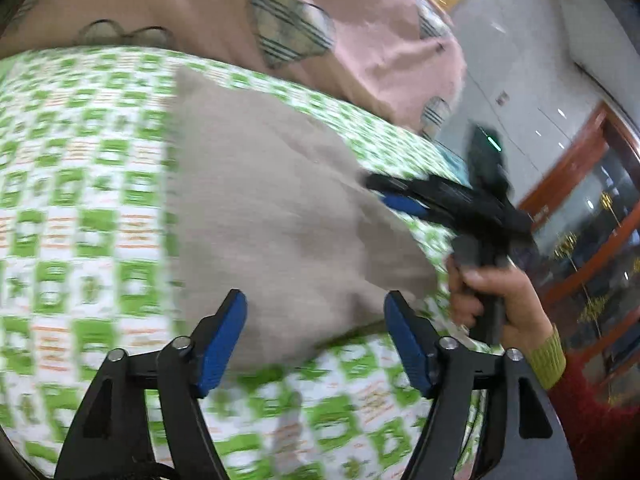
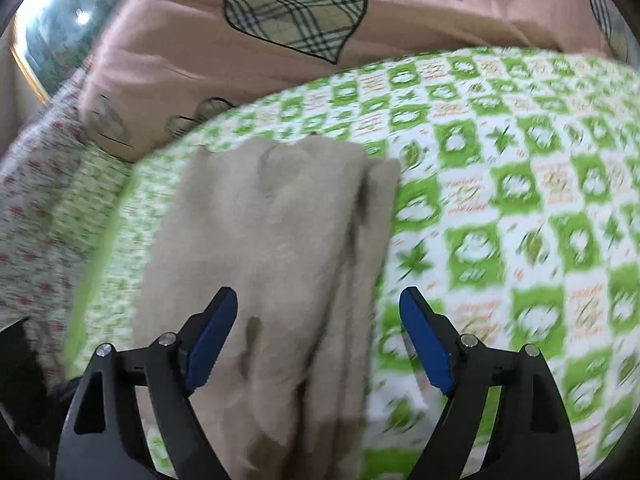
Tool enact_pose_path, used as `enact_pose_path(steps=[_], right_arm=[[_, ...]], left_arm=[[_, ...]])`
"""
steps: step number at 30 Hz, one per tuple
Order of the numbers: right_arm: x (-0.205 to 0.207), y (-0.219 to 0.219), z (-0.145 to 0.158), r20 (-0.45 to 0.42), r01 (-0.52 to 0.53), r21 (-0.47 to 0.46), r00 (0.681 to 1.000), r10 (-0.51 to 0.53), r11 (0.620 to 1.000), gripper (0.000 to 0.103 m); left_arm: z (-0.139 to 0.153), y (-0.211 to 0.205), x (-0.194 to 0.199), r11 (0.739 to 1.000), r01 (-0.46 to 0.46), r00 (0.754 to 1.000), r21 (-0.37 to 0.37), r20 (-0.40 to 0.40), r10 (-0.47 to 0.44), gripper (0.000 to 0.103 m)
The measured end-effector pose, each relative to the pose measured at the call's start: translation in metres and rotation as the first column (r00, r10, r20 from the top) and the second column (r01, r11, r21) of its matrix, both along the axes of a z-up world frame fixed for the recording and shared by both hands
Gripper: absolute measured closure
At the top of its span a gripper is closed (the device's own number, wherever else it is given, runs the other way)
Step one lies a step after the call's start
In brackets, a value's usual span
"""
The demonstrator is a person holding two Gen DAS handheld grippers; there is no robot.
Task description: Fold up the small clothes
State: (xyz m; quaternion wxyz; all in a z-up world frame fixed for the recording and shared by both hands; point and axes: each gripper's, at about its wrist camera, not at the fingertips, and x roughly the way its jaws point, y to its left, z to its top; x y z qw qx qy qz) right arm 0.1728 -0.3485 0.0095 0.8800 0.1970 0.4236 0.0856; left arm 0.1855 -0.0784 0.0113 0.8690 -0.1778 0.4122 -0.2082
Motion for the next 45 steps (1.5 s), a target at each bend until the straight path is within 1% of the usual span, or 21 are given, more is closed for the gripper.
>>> enact_pose_path(steps=[2, 3, 5, 7, 11, 14, 15, 16, 17, 18, 19, 20, 21, 23, 25, 28, 34, 38, 41, 43, 45], right_arm=[[-0.002, -0.001, -0.003, -0.007, -0.002, 0.045, 1.0, 0.002, 0.999, 0.019], [-0.002, -0.002, -0.007, -0.013, 0.004, 0.06, 1.0, -0.003, 0.998, 0.019], [0.001, -0.003, -0.012, -0.025, 0.007, 0.07, 1.0, -0.005, 0.998, 0.019], [0.006, -0.004, -0.019, -0.038, 0.01, 0.096, 0.999, -0.006, 0.995, 0.019], [0.018, -0.007, -0.031, -0.06, -0.008, 0.156, 0.998, 0.017, 0.988, 0.019], [0.025, -0.012, -0.04, -0.087, 0.002, 0.204, 0.996, 0.016, 0.979, 0.02], [0.027, -0.013, -0.041, -0.088, 0.005, 0.217, 0.996, 0.015, 0.976, 0.023], [0.028, -0.014, -0.042, -0.088, 0.005, 0.227, 0.996, 0.015, 0.974, 0.027], [0.029, -0.013, -0.044, -0.094, 0.002, 0.236, 0.995, 0.021, 0.972, 0.047], [0.031, -0.013, -0.047, -0.103, -0.002, 0.267, 0.994, 0.03, 0.964, 0.059], [0.03, -0.012, -0.049, -0.107, 0.005, 0.286, 0.994, 0.027, 0.958, 0.061], [0.028, -0.009, -0.047, -0.098, 0.0, 0.271, 0.995, 0.028, 0.963, 0.067], [0.026, -0.004, -0.042, -0.085, -0.009, 0.255, 0.996, 0.032, 0.967, 0.07], [0.019, 0.007, -0.03, -0.052, -0.031, 0.247, 0.998, 0.045, 0.969, 0.072], [0.012, 0.026, -0.016, -0.017, -0.072, 0.246, 0.997, 0.079, 0.966, 0.072], [0.004, 0.061, -0.007, 0.018, -0.135, 0.259, 0.991, 0.135, 0.956, 0.072], [-0.002, 0.135, -0.011, 0.056, -0.252, 0.307, 0.967, 0.247, 0.918, 0.073], [-0.002, 0.166, -0.021, 0.052, -0.286, 0.331, 0.957, 0.286, 0.899, 0.073], [0.001, 0.183, -0.042, 0.002, -0.278, 0.316, 0.956, 0.293, 0.907, 0.072], [0.001, 0.185, -0.054, -0.027, -0.264, 0.285, 0.959, 0.283, 0.922, 0.071], [0.0, 0.183, -0.06, -0.037, -0.254, 0.291, 0.96, 0.276, 0.922, 0.067]], left_arm=[[-0.004, 0.02, 0.007, 0.999, -0.05, 0.999, 0.0, -0.016, 0.05, 0.026], [-0.009, 0.028, 0.017, 0.997, -0.07, 0.997, -0.012, -0.045, 0.069, 0.026], [-0.019, 0.041, 0.038, 0.994, -0.082, 0.993, -0.073, -0.096, 0.075, 0.026], [-0.028, 0.048, 0.053, 0.99, -0.095, 0.989, -0.107, -0.124, 0.082, 0.026], [-0.052, 0.05, 0.093, 0.98, -0.077, 0.981, -0.186, -0.191, 0.041, 0.025], [-0.071, 0.047, 0.122, 0.965, -0.054, 0.972, -0.256, -0.235, -0.008, 0.021], [-0.08, 0.047, 0.133, 0.958, -0.052, 0.968, -0.282, -0.251, -0.021, 0.022], [-0.086, 0.047, 0.139, 0.951, -0.058, 0.966, -0.303, -0.258, -0.023, 0.029], [-0.089, 0.047, 0.144, 0.947, -0.067, 0.967, -0.314, -0.256, -0.016, 0.035], [-0.087, 0.045, 0.146, 0.952, -0.065, 0.967, -0.298, -0.256, -0.015, 0.042], [-0.085, 0.044, 0.146, 0.957, -0.057, 0.969, -0.283, -0.247, -0.016, 0.05], [-0.08, 0.043, 0.142, 0.961, -0.048, 0.974, -0.272, -0.228, -0.016, 0.053], [-0.074, 0.044, 0.136, 0.963, -0.045, 0.976, -0.267, -0.217, -0.014, 0.057], [-0.063, 0.05, 0.121, 0.965, -0.042, 0.981, -0.258, -0.193, -0.009, 0.059], [-0.049, 0.063, 0.097, 0.967, -0.055, 0.986, -0.248, -0.166, 0.013, 0.06], [-0.034, 0.094, 0.06, 0.968, -0.095, 0.988, -0.234, -0.142, 0.063, 0.06], [-0.012, 0.154, -0.007, 0.974, -0.15, 0.985, -0.17, -0.114, 0.132, 0.06], [-0.017, 0.185, -0.036, 0.972, -0.174, 0.98, -0.157, -0.121, 0.156, 0.059], [-0.047, 0.203, -0.047, 0.967, -0.194, 0.97, -0.168, -0.178, 0.163, 0.057], [-0.062, 0.21, -0.049, 0.959, -0.205, 0.967, -0.195, -0.191, 0.168, 0.05], [-0.068, 0.216, -0.052, 0.948, -0.212, 0.966, -0.238, -0.196, 0.167, 0.044]])
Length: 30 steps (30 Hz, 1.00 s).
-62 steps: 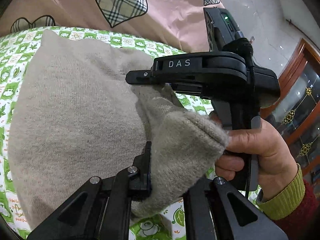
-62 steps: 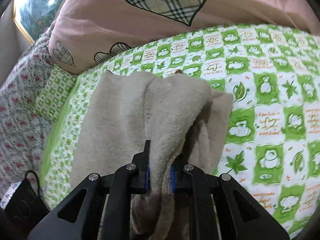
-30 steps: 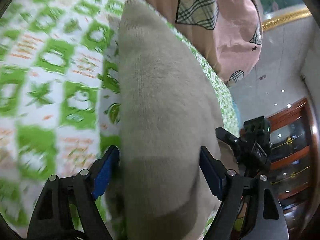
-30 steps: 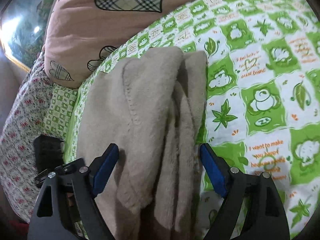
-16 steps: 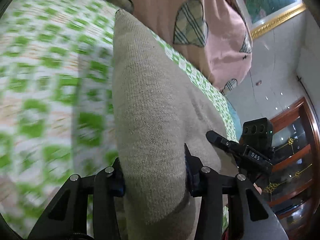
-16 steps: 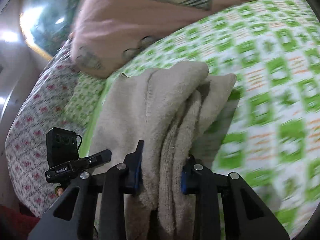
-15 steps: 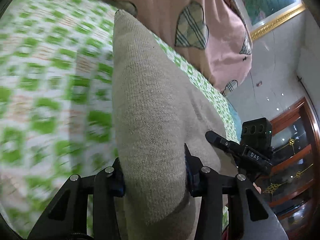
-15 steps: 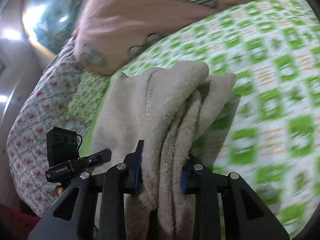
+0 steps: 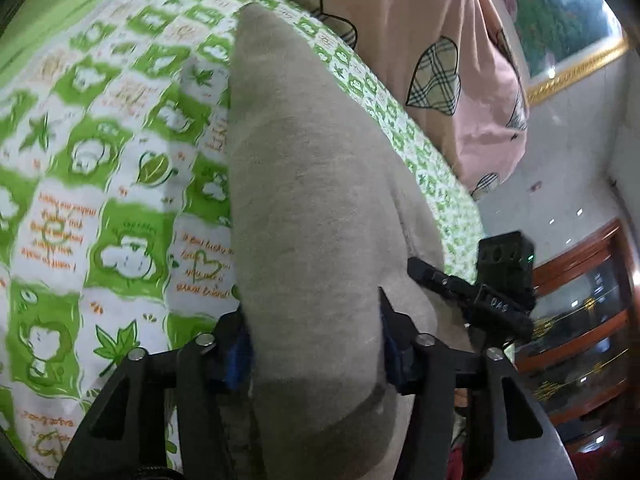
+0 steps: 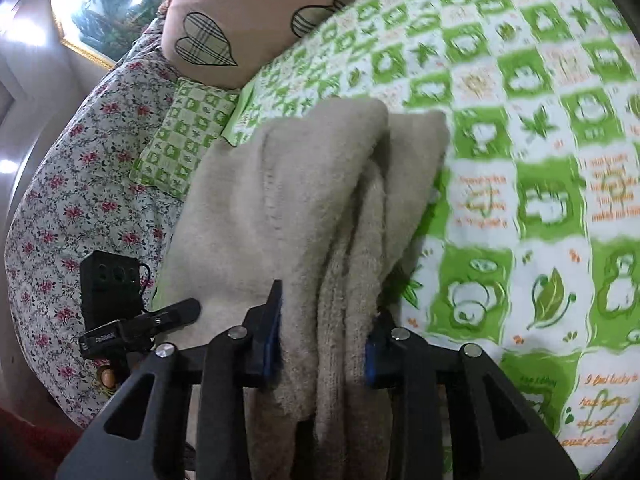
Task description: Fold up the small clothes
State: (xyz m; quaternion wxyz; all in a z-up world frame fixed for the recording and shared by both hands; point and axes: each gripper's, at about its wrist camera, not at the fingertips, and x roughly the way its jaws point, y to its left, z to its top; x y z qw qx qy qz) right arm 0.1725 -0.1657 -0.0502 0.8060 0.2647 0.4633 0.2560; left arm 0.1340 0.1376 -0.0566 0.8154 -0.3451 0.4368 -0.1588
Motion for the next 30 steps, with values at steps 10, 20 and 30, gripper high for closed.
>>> enact_pose_path(steps=[10, 20, 30], right_arm=[[0.013, -0.019, 0.049, 0.088, 0.096, -0.156, 0.993, -0.083, 0.983, 0.046], [0.043, -0.011, 0.07, 0.183, 0.105, -0.115, 0.98, -0.083, 0.988, 0.095], [0.043, -0.023, 0.035, 0.053, 0.145, -0.175, 0.989, -0.137, 0.974, 0.088]], left_arm=[[0.015, 0.049, 0.011, 0.996, -0.093, 0.995, 0.014, 0.047, 0.092, 0.031], [0.017, 0.04, 0.092, 0.98, -0.13, 0.991, 0.153, 0.008, 0.131, 0.051], [0.03, 0.041, 0.127, 0.892, -0.178, 0.982, 0.417, 0.023, 0.185, 0.072]])
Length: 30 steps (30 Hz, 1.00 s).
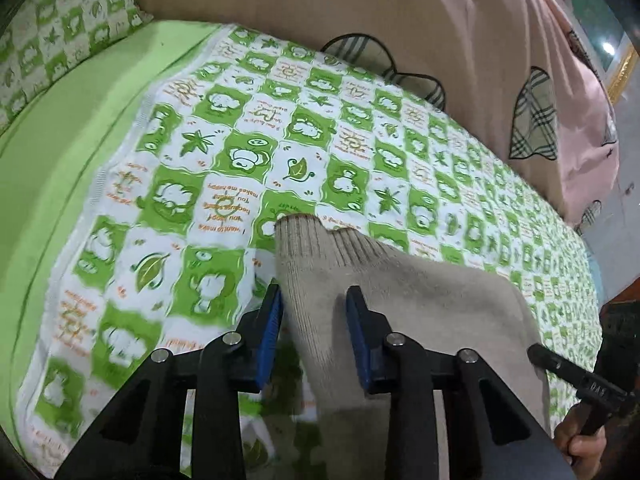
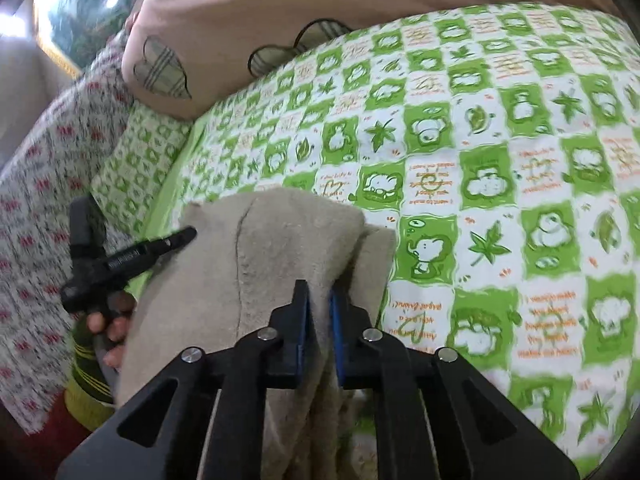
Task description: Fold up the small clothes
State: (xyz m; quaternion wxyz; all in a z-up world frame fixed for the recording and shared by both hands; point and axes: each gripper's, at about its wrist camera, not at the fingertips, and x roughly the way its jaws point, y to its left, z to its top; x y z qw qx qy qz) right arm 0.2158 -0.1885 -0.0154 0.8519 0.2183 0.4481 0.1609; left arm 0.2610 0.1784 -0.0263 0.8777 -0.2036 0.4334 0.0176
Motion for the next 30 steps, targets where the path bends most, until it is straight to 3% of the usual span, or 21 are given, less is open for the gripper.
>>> enact_pose_path(steps=[4, 6, 9, 15, 20, 28, 29, 30], right_arm=[[-0.034, -0.007, 0.022, 0.028, 0.001, 0.008, 1.0, -0.001, 1.0, 0.08], [-0.055, -0.008, 0.03, 0.038, -0.01, 0.008, 0.999, 0.01, 1.0, 0.059], [-0.098, -0.004, 0.033, 0.05, -0.036, 0.018, 0.998, 0.035, 0.999, 0.058], [-0.156, -0.005, 0.016, 0.017, -0.025, 0.053, 1.0, 0.024, 0.998, 0.057], [-0.179, -0.001, 0.008, 0.007, -0.033, 0.058, 0.999, 0.032, 0.998, 0.057], [-0.177, 0.017, -0.001, 0.004, -0.067, 0.042, 0.998, 0.066, 0.997, 0.058], [-0.176, 0.02, -0.002, 0.002, -0.07, 0.041, 0.998, 0.07, 0.997, 0.066], [-0.173, 0.023, -0.004, -0.006, -0.077, 0.039, 0.997, 0.077, 0.996, 0.082]], left_arm=[[0.025, -0.008, -0.057, 1.0, 0.019, 0.998, 0.003, 0.059, -0.019, 0.068], [0.035, -0.015, -0.098, 1.0, 0.016, 0.996, 0.014, 0.091, -0.017, 0.068], [0.044, -0.03, -0.168, 0.999, -0.001, 0.99, 0.048, 0.141, -0.006, 0.064], [0.029, -0.075, -0.264, 0.991, 0.081, 0.989, 0.102, 0.119, -0.093, 0.059], [0.007, -0.106, -0.285, 0.98, 0.133, 0.986, 0.145, 0.077, -0.145, 0.054], [-0.011, -0.119, -0.264, 0.98, 0.097, 0.992, 0.175, 0.06, -0.109, 0.054], [-0.014, -0.118, -0.26, 0.982, 0.082, 0.995, 0.172, 0.047, -0.091, 0.054], [-0.015, -0.116, -0.257, 0.985, 0.065, 0.997, 0.158, 0.035, -0.071, 0.058]])
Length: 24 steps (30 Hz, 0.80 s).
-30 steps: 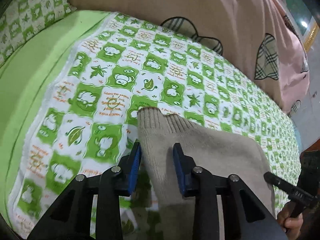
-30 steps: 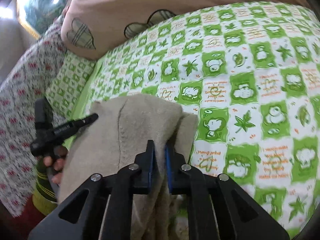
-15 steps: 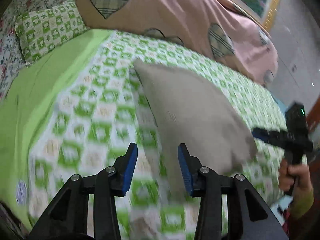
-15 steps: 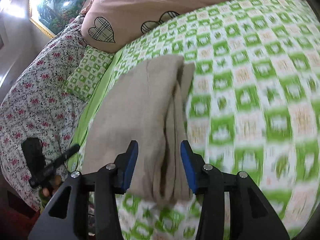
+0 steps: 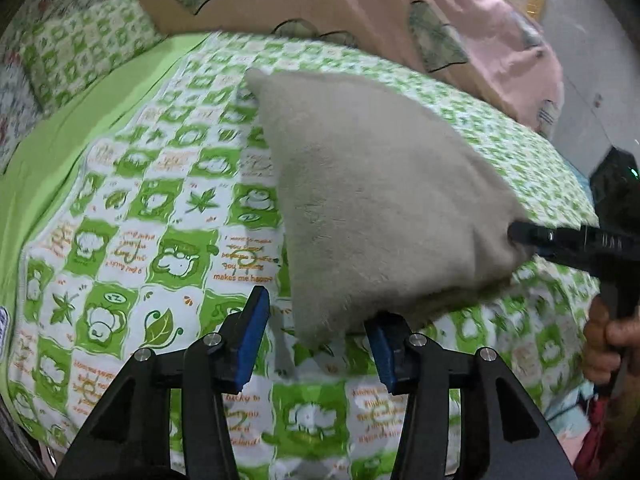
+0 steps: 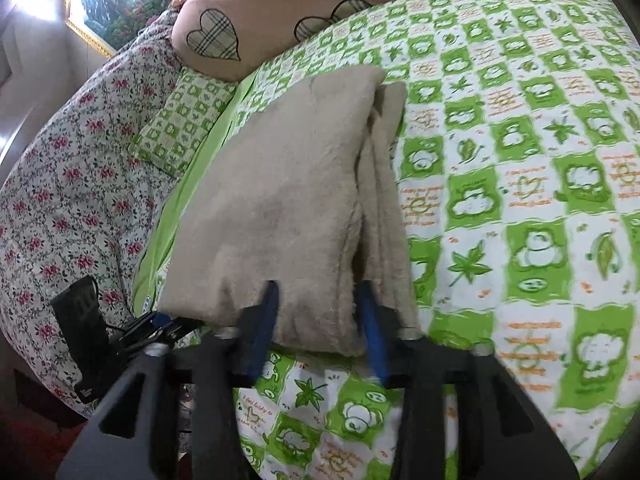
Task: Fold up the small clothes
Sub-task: 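Lower the folded edge with the right gripper and open it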
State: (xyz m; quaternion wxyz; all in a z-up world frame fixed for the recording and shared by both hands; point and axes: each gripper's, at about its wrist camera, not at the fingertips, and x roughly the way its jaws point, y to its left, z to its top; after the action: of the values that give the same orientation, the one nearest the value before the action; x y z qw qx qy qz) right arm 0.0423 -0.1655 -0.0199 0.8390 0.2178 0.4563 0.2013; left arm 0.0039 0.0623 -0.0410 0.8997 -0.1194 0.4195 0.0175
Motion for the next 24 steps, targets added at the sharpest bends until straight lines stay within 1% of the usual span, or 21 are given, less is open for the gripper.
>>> enact_pose_path(steps=[1, 2, 3, 4, 5, 7, 8, 9, 10, 11, 12, 13, 14, 16, 19, 24], right_arm=[[0.003, 0.002, -0.001, -0.01, 0.0, -0.008, 1.0, 0.0, 1.0, 0.088], [0.004, 0.002, 0.001, -0.006, -0.003, -0.002, 1.0, 0.003, 1.0, 0.095], [0.004, 0.001, 0.01, 0.022, -0.008, 0.024, 1.0, 0.007, 1.0, 0.095], [0.003, 0.0, 0.019, 0.049, -0.011, 0.04, 0.999, 0.009, 0.999, 0.095], [0.001, -0.001, 0.028, 0.078, -0.014, 0.053, 0.997, 0.009, 0.998, 0.096], [-0.004, -0.007, 0.051, 0.144, -0.011, 0.074, 0.99, 0.0, 0.997, 0.096], [-0.006, -0.009, 0.058, 0.16, -0.007, 0.077, 0.987, -0.005, 0.997, 0.096], [-0.007, -0.011, 0.063, 0.17, -0.006, 0.058, 0.985, -0.004, 0.998, 0.097], [-0.008, -0.011, 0.061, 0.166, -0.008, 0.021, 0.986, 0.004, 1.0, 0.097], [-0.008, -0.01, 0.058, 0.159, -0.006, -0.012, 0.987, 0.008, 1.0, 0.097], [-0.008, -0.009, 0.05, 0.138, -0.002, -0.056, 0.99, 0.01, 0.998, 0.097], [-0.006, -0.009, 0.036, 0.098, 0.007, -0.096, 0.995, 0.002, 0.995, 0.097], [-0.004, -0.009, 0.029, 0.078, 0.013, -0.114, 0.997, -0.004, 0.993, 0.097], [-0.004, -0.013, 0.012, 0.039, 0.024, -0.139, 0.999, -0.019, 0.99, 0.097], [-0.004, -0.02, 0.0, 0.017, 0.036, -0.146, 0.999, -0.034, 0.989, 0.097], [0.0, -0.012, -0.003, 0.012, 0.037, -0.246, 0.999, -0.035, 0.969, 0.097]], left_arm=[[0.001, 0.002, 0.002, 1.0, -0.018, 1.0, -0.019, -0.003, 0.018, 0.068], [0.003, 0.004, 0.002, 0.999, -0.026, 1.0, -0.041, 0.003, 0.026, 0.071], [0.01, 0.004, -0.001, 0.998, -0.052, 0.998, -0.039, 0.025, 0.053, 0.079], [0.016, 0.005, -0.004, 0.996, -0.081, 0.996, -0.021, 0.042, 0.082, 0.088], [0.022, 0.005, -0.008, 0.992, -0.125, 0.991, 0.007, 0.051, 0.124, 0.094], [0.029, 0.007, -0.011, 0.986, -0.168, 0.985, 0.016, 0.04, 0.167, 0.095], [0.031, 0.006, -0.012, 0.984, -0.175, 0.984, 0.02, 0.035, 0.174, 0.095], [0.03, 0.001, -0.013, 0.984, -0.17, 0.985, 0.056, 0.023, 0.169, 0.096], [0.028, -0.005, -0.012, 0.982, -0.159, 0.987, 0.098, 0.016, 0.158, 0.096], [0.024, -0.009, -0.011, 0.98, -0.15, 0.989, 0.128, 0.006, 0.151, 0.096], [0.016, -0.012, -0.01, 0.98, -0.138, 0.99, 0.142, -0.018, 0.142, 0.096], [0.01, -0.014, -0.009, 0.981, -0.132, 0.99, 0.14, -0.036, 0.138, 0.096], [0.005, -0.014, -0.007, 0.982, -0.128, 0.99, 0.135, -0.047, 0.135, 0.096], [0.001, -0.017, -0.006, 0.981, -0.114, 0.991, 0.155, -0.052, 0.123, 0.096], [-0.001, -0.018, -0.006, 0.98, -0.095, 0.993, 0.174, -0.054, 0.106, 0.096], [-0.005, -0.017, -0.004, 0.983, -0.08, 0.993, 0.163, -0.073, 0.092, 0.096]])
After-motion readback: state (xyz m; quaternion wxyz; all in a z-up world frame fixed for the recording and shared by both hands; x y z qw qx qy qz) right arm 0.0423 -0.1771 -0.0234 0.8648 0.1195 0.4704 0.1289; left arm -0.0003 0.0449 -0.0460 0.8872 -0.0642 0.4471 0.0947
